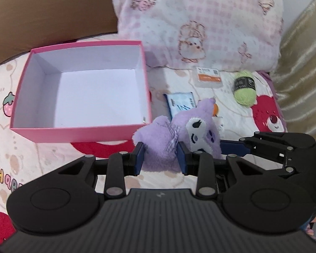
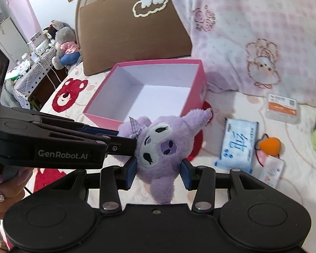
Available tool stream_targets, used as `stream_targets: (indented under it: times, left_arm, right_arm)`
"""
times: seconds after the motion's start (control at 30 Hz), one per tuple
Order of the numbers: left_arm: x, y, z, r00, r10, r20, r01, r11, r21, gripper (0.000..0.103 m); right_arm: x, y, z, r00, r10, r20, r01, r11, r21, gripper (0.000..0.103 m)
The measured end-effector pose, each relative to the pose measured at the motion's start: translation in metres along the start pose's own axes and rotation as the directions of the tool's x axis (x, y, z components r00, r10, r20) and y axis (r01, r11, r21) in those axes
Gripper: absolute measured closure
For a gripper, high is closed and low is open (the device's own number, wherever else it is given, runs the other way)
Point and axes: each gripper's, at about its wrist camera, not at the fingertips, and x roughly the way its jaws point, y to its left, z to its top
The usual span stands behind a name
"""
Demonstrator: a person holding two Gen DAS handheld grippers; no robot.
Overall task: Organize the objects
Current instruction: 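Lift the plush toy with the right gripper and carry it over the pink box, then lower the plush toy into the pink box and open the right gripper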
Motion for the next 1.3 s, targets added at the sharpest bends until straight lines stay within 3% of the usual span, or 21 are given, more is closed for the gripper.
stream_targets:
  times: [0.33,0.63,1.1,1.3]
  left_arm:
    - [-0.006,0.033,0.031,0.997,0.072,0.035,-0.071,0.997,-0.028,0.073]
    - [-0.011,0.076,0.054,0.989,0.124,0.076,-0.116,0.988,-0.102,0.073]
    - [0.067,0.161,0.101,0.984,0.137,0.11,-0.114,0.974,-0.196,0.072]
    - [0.112,0.192,0.106,0.989,0.139,0.054,-0.12,0.958,-0.262,0.073]
  right_arm:
    - [0.031,0.019,0.044,1.0,0.019,-0.018,-0.02,0.997,-0.071,0.054]
    - [0.063,0.026,0.088,0.993,0.114,-0.02,-0.116,0.988,-0.099,0.055]
    - [0.171,0.004,0.134,0.984,0.167,-0.066,-0.169,0.985,-0.031,0.055]
    - [0.216,0.004,0.137,0.985,0.127,-0.113,-0.134,0.99,-0.054,0.056]
